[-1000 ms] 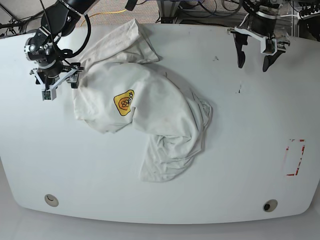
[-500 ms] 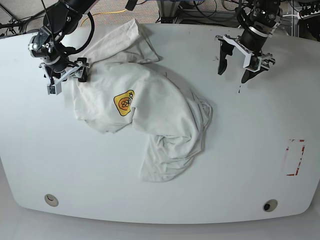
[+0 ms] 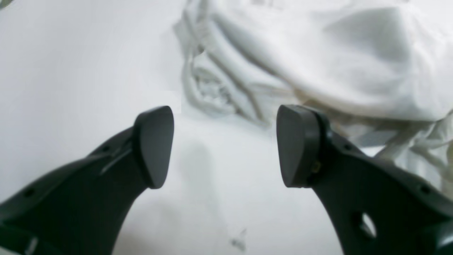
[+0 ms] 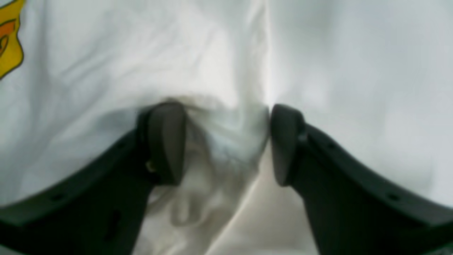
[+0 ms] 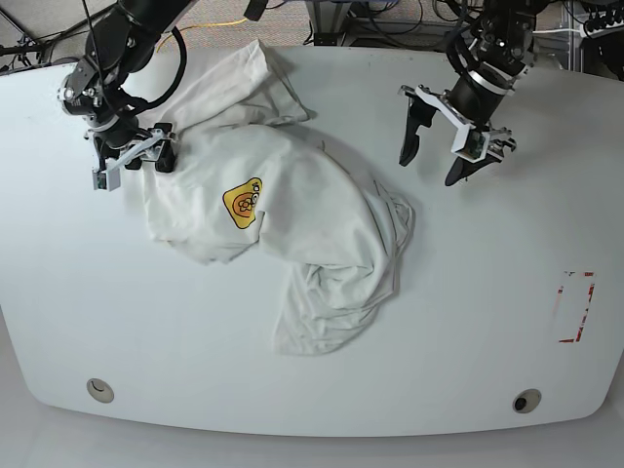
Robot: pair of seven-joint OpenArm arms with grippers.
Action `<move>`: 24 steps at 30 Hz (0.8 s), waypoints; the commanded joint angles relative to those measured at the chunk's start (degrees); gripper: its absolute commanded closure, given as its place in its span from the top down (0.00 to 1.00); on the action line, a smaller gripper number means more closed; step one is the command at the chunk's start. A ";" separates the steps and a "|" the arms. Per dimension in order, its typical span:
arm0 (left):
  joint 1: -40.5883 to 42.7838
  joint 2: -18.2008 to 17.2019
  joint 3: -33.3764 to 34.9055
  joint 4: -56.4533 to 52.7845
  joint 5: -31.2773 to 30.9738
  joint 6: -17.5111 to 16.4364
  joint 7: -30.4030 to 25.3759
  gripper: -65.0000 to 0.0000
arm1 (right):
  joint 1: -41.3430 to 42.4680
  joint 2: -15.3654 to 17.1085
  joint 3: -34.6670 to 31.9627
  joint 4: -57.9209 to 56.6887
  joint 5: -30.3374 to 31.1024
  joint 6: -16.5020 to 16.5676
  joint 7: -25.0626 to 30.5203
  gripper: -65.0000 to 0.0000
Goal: Fold the T-shirt properly
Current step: 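Lower both grippers and pinch two edges of the crumpled white T-shirt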
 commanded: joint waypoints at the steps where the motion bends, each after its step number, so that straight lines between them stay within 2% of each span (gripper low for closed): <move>1: -0.57 -0.32 -0.19 0.63 -0.53 0.23 0.11 0.65 | -0.15 0.35 -0.12 -1.36 -0.73 -0.07 -1.82 0.35; 3: -1.98 -0.23 -0.19 0.45 -0.61 0.23 3.10 0.65 | -0.06 0.70 -0.12 -1.36 -0.82 -0.07 -1.82 0.17; 6: -4.18 1.70 -0.19 0.28 -0.61 0.23 8.11 0.66 | -0.41 0.70 -0.30 -1.10 -0.64 -0.07 -1.91 0.00; 9: -6.37 3.11 -0.45 0.01 -0.44 0.23 13.21 0.66 | -0.50 0.70 -0.30 -0.31 -0.82 -0.07 -2.08 0.00; 12: -9.27 3.20 -0.28 -2.97 -0.53 0.23 16.02 0.66 | -1.20 0.52 -0.39 2.51 -0.82 -0.07 -2.26 0.00; 24: -19.12 3.20 -0.19 -18.36 -0.61 0.05 16.02 0.66 | -3.75 0.61 -0.03 16.75 -0.64 -0.07 -5.86 0.00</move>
